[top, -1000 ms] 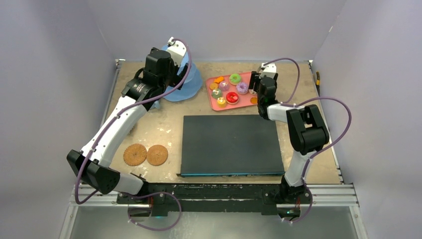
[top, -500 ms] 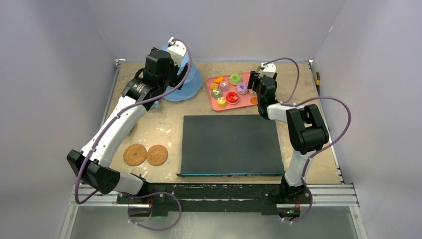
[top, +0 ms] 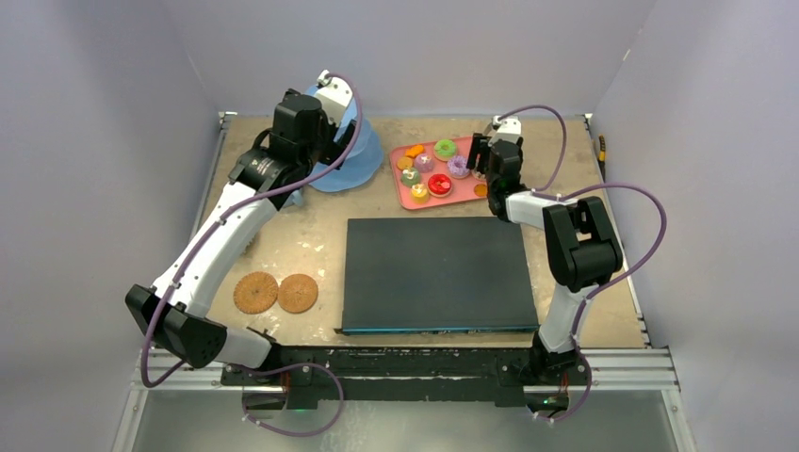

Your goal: Serve the afternoon tea

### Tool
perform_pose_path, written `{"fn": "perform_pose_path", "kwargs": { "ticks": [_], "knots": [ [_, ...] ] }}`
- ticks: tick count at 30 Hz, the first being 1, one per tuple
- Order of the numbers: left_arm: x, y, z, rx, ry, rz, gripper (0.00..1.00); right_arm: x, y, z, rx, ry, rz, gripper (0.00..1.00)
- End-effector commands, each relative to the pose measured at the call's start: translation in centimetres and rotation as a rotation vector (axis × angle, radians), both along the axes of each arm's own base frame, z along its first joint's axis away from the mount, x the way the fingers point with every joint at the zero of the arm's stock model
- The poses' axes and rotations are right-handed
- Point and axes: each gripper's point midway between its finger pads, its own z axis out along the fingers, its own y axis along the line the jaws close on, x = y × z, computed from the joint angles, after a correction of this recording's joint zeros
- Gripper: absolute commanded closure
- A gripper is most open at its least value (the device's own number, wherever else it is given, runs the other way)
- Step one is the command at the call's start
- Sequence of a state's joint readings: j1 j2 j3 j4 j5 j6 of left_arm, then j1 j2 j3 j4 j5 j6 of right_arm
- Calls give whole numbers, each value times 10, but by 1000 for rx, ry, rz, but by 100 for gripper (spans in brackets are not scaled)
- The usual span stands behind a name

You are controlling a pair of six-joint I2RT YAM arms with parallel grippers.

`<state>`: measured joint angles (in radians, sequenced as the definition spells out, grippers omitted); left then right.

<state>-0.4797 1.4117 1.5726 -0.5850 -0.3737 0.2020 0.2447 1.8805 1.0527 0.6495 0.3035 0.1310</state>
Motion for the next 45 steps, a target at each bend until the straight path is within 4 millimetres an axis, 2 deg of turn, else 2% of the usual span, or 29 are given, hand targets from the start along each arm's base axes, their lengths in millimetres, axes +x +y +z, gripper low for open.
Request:
{"fn": "perform_pose_path", "kwargs": {
  "ticks": [1,11,20,27,32,36,41,45],
  "knots": [
    [-3,5,21,-23,-65,5,9,7,2,18,24,-19,-10,27],
    [-4,5,23,-27,-70,0,9,12,-6,9,-18,29,-53,26],
    [-1,4,22,-24,-69,-3,9,17,-6,27,-19,-28,-44,26],
    [1,2,23,-22,-72,-4,9,21,-4,9,-18,26,-46,26],
    [3,2,23,-22,-68,-5,9,23,-4,3,-20,56,-41,27],
    [9,2,17,-21,-56,4,9,21,-4,0,-20,74,-39,32],
    [17,5,11,-24,-36,12,9,13,-5,1,-12,67,-38,45],
    [25,12,13,-39,-39,33,9,9,-7,21,-9,-1,-34,51]
  ]
}}
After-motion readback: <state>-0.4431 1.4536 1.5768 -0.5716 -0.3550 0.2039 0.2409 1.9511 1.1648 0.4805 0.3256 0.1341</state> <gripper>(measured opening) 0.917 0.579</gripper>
